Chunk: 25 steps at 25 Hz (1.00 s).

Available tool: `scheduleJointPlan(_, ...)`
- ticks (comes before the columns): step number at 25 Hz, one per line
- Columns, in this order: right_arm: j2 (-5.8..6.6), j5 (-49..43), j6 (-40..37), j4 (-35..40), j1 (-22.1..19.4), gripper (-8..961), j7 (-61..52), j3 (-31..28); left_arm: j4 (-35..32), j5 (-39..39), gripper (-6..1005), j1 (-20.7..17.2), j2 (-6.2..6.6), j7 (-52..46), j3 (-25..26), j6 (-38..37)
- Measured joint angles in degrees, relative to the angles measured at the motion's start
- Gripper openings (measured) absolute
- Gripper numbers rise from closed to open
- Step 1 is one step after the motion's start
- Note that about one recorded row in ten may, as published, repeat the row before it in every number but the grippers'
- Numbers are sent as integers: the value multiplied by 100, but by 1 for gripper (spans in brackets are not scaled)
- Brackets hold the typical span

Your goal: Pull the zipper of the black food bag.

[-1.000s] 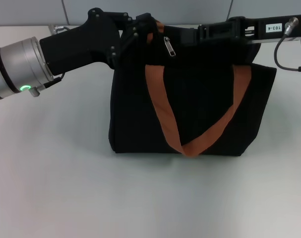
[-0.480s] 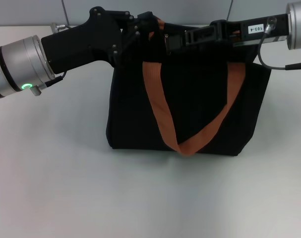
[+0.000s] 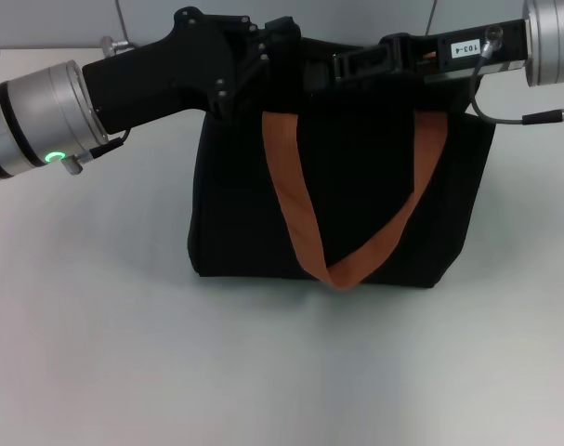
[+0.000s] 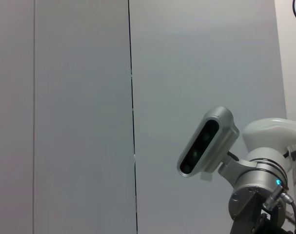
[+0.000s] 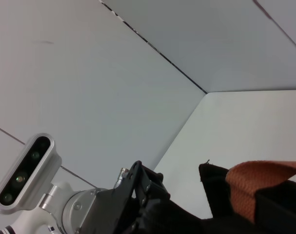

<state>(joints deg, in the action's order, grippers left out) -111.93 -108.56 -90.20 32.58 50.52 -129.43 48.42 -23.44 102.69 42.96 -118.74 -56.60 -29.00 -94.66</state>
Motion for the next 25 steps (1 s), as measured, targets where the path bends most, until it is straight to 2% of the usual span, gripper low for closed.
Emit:
scheduleJointPlan(9,-29,1,17,14,59,426,7,135,9,0,35,44,1,-26,-15,-4)
scheduleJointPlan(15,-151,0,14,234,5,426,20,155,10,0,35,46,0,-31,-23,-5)
scheduleJointPlan(25,-173,5,18,276,-88,415,79,165,11,-135,34,-68,4,-43,-19,-86)
